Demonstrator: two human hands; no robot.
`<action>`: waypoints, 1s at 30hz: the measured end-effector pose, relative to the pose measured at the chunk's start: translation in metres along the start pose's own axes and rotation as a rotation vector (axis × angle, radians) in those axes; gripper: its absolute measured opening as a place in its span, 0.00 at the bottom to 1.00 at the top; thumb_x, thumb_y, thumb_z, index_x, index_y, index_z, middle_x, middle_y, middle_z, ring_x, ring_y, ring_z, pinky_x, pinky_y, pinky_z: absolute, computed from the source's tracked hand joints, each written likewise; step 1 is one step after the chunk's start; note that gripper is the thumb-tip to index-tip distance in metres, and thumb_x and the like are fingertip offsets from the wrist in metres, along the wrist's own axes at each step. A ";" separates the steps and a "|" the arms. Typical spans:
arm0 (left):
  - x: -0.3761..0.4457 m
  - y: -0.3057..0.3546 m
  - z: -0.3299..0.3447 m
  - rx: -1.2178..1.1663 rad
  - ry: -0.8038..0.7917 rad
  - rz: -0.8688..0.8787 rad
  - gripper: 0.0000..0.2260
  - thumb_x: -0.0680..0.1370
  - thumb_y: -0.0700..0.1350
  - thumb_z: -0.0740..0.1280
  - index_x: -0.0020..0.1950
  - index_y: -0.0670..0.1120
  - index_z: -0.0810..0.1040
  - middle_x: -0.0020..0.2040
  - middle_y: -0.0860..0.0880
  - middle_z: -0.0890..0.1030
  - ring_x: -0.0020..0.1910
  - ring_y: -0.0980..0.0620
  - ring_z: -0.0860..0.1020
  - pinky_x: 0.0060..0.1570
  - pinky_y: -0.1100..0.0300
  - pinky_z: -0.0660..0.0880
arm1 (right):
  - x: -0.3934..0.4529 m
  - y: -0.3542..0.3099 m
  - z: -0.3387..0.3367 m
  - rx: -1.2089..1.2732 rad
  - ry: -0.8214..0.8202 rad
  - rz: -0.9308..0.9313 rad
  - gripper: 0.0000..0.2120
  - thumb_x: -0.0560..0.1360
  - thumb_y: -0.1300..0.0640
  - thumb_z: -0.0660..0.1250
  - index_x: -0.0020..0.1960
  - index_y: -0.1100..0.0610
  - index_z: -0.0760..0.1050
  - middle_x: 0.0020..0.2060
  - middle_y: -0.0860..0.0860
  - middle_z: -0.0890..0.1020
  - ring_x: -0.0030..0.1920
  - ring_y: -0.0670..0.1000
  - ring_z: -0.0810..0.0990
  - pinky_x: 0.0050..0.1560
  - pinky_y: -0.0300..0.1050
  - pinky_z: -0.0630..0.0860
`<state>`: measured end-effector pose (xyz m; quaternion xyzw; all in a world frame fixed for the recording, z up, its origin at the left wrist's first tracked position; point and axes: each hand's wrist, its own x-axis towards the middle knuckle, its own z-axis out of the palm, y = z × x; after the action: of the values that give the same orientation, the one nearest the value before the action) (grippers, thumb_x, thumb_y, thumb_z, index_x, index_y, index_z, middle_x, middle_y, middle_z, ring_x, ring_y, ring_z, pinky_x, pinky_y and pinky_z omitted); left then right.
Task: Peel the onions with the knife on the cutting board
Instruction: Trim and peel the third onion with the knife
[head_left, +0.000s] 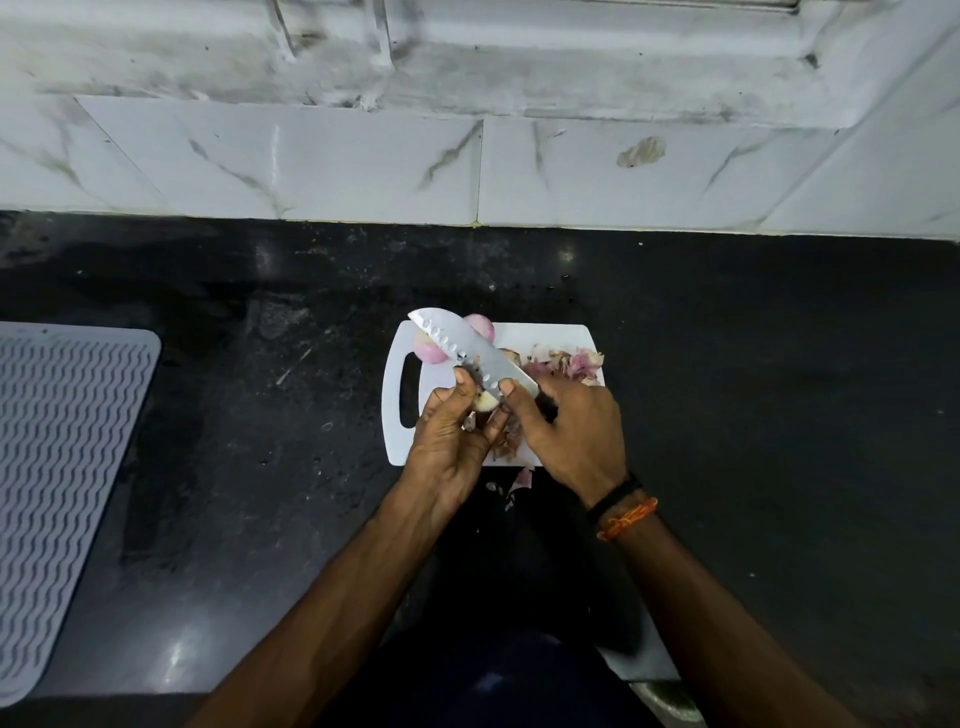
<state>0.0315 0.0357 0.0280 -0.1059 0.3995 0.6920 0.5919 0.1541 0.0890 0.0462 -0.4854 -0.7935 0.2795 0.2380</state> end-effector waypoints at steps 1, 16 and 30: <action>-0.001 0.000 0.000 0.005 -0.007 -0.001 0.11 0.68 0.48 0.74 0.45 0.43 0.80 0.49 0.43 0.84 0.47 0.49 0.85 0.46 0.54 0.82 | 0.000 0.000 0.000 0.025 0.010 0.012 0.22 0.78 0.38 0.62 0.44 0.54 0.83 0.30 0.43 0.80 0.32 0.42 0.78 0.34 0.40 0.73; -0.003 0.003 -0.002 0.089 0.038 0.033 0.13 0.72 0.49 0.74 0.48 0.40 0.84 0.51 0.40 0.84 0.52 0.46 0.83 0.56 0.52 0.80 | -0.001 0.001 0.005 -0.022 -0.002 0.092 0.18 0.79 0.40 0.64 0.35 0.48 0.74 0.27 0.40 0.73 0.29 0.41 0.72 0.32 0.38 0.66; -0.008 0.003 0.005 -0.074 0.112 -0.017 0.21 0.71 0.42 0.74 0.62 0.36 0.80 0.56 0.38 0.83 0.57 0.43 0.82 0.59 0.49 0.79 | -0.011 -0.008 0.012 -0.002 0.046 0.003 0.13 0.80 0.50 0.62 0.52 0.57 0.81 0.43 0.50 0.85 0.41 0.49 0.82 0.43 0.47 0.78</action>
<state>0.0328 0.0331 0.0371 -0.1695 0.4052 0.6943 0.5701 0.1460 0.0736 0.0413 -0.4932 -0.7873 0.2679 0.2551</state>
